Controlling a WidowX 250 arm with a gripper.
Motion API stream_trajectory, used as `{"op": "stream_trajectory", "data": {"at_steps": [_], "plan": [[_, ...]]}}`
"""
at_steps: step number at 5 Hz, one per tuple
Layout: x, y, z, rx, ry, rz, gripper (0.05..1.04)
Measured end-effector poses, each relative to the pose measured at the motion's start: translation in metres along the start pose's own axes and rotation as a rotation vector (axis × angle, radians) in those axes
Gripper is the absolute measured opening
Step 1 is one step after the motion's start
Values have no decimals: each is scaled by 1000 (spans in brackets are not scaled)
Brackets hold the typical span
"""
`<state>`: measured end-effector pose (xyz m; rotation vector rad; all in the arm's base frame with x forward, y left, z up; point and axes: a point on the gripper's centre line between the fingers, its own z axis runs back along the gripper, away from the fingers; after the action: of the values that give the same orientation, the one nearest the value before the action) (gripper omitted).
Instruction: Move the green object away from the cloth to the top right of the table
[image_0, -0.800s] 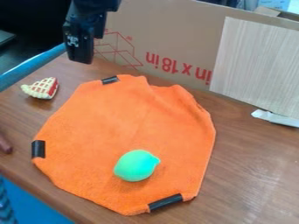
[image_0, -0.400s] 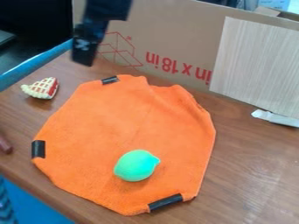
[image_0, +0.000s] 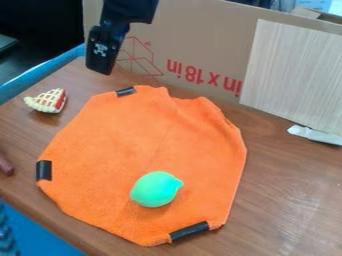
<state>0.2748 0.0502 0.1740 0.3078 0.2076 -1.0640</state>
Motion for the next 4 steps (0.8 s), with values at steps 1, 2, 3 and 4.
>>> {"op": "stream_trajectory", "data": {"at_steps": [1, 2, 3, 4], "plan": [[33, 3, -46, -91, 45, 124, 1000], [50, -15, -62, -164, -5, 176, 1000], [65, -35, -82, -244, -66, 220, 1000], [71, -51, -101, -266, -114, 254, 1000]]}}
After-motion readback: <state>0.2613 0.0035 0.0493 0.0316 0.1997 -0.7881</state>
